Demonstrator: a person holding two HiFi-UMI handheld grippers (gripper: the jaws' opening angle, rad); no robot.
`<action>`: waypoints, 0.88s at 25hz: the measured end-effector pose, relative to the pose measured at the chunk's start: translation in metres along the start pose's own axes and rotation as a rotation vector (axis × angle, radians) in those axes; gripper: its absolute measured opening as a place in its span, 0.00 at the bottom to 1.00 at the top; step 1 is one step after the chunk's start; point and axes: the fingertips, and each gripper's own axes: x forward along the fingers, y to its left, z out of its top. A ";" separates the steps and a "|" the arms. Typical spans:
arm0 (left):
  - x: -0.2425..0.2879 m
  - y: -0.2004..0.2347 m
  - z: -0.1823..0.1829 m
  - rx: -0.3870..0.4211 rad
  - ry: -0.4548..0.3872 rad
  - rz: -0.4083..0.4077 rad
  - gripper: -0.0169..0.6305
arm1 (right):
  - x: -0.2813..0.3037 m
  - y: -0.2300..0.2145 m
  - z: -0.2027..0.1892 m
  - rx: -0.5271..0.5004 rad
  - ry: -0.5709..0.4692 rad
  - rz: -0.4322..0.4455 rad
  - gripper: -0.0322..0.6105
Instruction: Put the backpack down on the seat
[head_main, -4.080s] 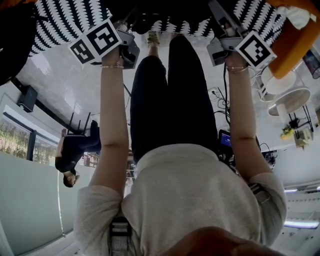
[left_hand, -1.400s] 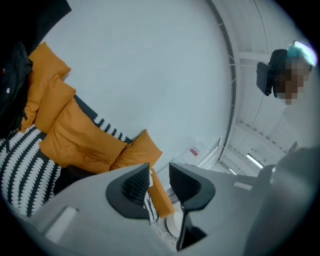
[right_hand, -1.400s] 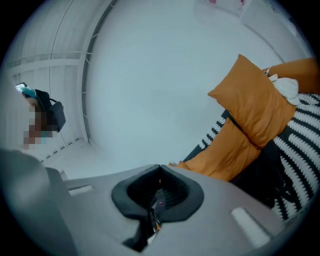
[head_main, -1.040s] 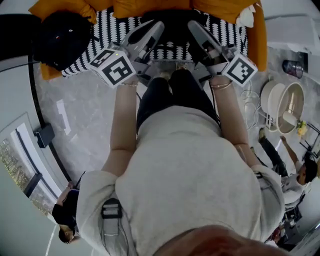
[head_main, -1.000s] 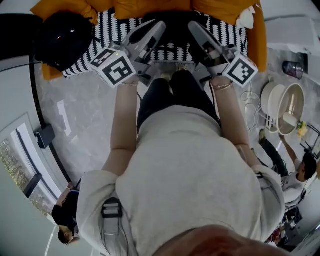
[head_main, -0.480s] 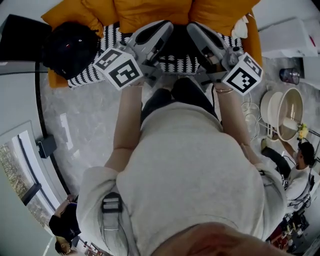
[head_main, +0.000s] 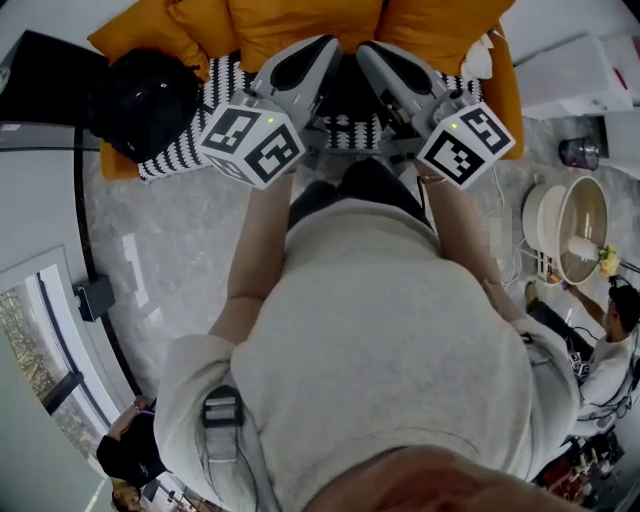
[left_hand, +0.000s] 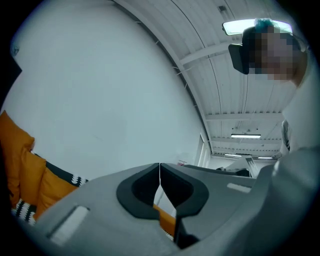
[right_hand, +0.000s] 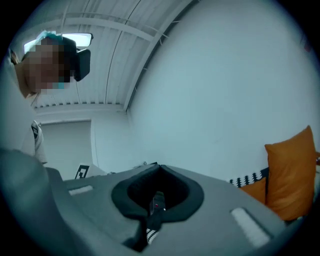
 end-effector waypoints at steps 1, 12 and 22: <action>-0.001 0.002 -0.001 -0.005 0.007 0.006 0.04 | 0.001 0.002 -0.002 -0.019 0.009 -0.008 0.05; -0.015 0.001 -0.011 -0.022 0.053 0.036 0.04 | -0.002 0.013 -0.009 -0.052 0.016 -0.035 0.05; -0.009 -0.010 -0.025 -0.077 0.049 0.040 0.04 | -0.017 0.008 -0.010 -0.062 0.015 -0.034 0.05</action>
